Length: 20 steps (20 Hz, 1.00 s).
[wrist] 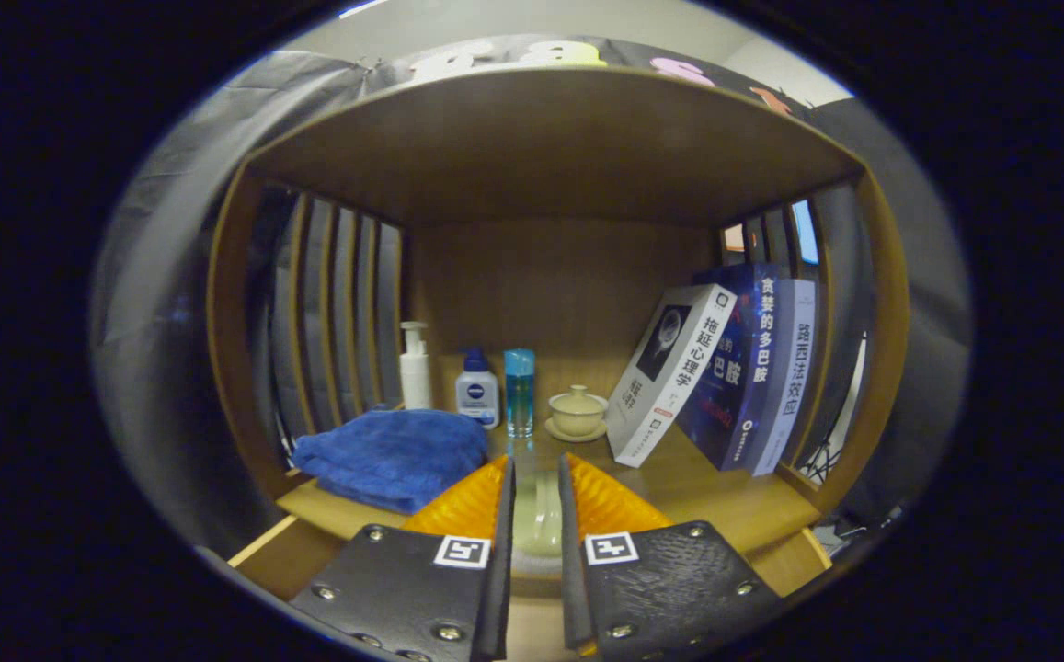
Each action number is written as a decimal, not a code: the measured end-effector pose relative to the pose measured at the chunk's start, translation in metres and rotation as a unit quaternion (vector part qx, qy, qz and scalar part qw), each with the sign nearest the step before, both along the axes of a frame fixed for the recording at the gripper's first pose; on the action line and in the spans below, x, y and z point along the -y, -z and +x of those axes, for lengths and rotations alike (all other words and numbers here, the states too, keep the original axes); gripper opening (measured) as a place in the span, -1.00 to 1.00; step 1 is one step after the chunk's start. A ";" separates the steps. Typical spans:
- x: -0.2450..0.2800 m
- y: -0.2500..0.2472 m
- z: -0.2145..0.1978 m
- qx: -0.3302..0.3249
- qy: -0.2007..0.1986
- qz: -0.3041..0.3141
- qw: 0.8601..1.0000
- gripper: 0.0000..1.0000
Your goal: Pull open the drawer, take out the items inside it, and place them on the countertop above the cabinet.
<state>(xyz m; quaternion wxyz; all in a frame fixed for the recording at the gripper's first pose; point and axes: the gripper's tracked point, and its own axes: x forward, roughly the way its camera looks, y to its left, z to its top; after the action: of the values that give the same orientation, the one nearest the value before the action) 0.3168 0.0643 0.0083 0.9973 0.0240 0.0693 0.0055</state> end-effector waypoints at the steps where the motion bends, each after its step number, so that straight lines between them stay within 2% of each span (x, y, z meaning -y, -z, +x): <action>1: -0.002 0.000 -0.016 0.000 -0.007 0.002 1.000 -0.53; 6: -0.007 0.016 -0.092 -0.004 -0.015 0.030 0.999 -0.53; 13: -0.007 0.084 -0.176 -0.029 0.002 0.036 0.999 -0.53; 17: -0.016 0.118 -0.206 -0.061 0.000 0.019 0.998 0.15; 20: -0.024 0.130 -0.210 -0.067 0.000 0.023 0.997 0.67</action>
<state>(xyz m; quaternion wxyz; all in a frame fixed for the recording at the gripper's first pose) 0.1068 0.0879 -0.1220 0.9895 0.0472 0.1362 0.0051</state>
